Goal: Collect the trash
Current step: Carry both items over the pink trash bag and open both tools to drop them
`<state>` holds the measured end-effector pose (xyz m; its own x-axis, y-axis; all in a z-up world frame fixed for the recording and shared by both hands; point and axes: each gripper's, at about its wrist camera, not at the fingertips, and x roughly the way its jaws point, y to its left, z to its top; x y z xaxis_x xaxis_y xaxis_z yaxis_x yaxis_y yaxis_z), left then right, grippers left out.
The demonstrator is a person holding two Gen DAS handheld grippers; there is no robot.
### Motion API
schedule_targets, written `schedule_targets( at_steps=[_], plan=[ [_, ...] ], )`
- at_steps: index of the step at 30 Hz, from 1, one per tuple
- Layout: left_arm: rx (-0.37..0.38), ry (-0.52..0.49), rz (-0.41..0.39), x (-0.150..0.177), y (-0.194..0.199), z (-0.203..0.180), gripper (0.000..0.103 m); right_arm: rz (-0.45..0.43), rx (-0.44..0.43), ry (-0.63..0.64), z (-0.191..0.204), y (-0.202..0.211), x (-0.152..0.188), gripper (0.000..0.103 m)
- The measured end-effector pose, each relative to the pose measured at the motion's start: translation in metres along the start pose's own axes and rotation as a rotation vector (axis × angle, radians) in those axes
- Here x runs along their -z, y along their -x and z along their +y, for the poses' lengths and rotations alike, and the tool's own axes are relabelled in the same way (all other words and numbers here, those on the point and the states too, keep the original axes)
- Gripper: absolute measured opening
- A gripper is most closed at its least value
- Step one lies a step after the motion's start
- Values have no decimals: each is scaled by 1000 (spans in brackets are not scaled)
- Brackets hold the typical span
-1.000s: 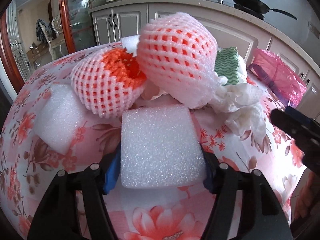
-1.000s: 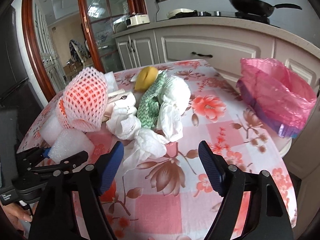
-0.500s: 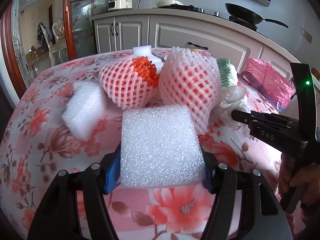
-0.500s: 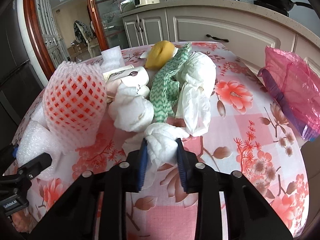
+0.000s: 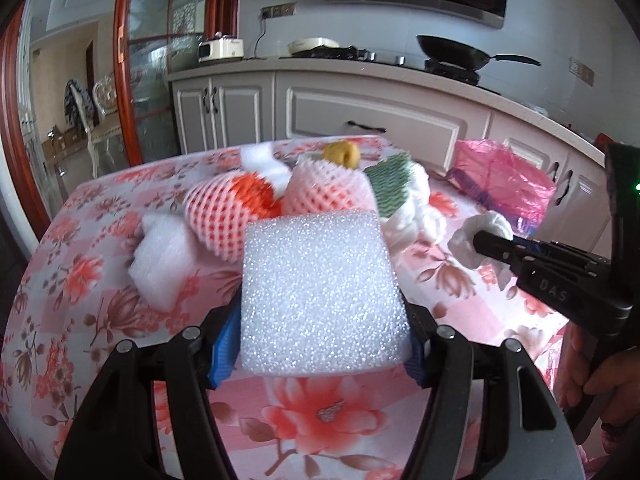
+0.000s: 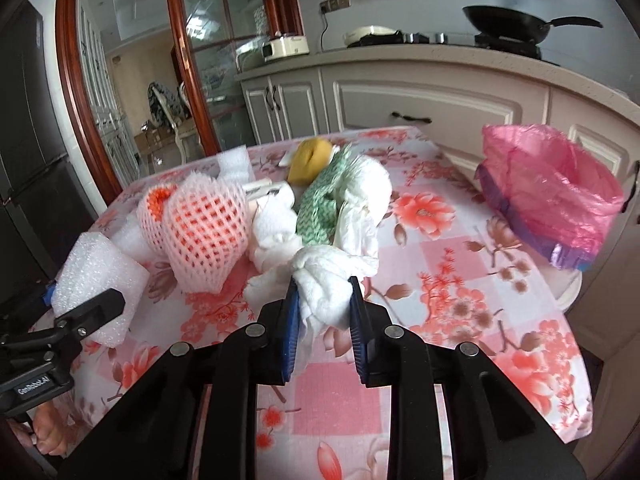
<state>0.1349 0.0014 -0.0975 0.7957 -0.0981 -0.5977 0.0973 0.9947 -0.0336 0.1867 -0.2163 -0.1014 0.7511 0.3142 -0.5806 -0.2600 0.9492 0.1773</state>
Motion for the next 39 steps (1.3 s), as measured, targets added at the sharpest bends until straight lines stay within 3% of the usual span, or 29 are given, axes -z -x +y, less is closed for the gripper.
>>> schedule_targets(
  at_steps=[12,18,29,39],
  plan=[
    [99,-105,-74,-35,4,-60,63,-122,68,-63,-40,58,-10,24],
    [160,-156,-105,-67,-17,-102,63,-184,166,-85,-75,69,-24,24],
    [320,-261,-150,-148,-87,-195,63,-256,358,-132,-161,70,-60,24],
    [359,-316,-172,-209,-158,-268,64,-265,393,-133,-231,51,-99,24]
  ],
)
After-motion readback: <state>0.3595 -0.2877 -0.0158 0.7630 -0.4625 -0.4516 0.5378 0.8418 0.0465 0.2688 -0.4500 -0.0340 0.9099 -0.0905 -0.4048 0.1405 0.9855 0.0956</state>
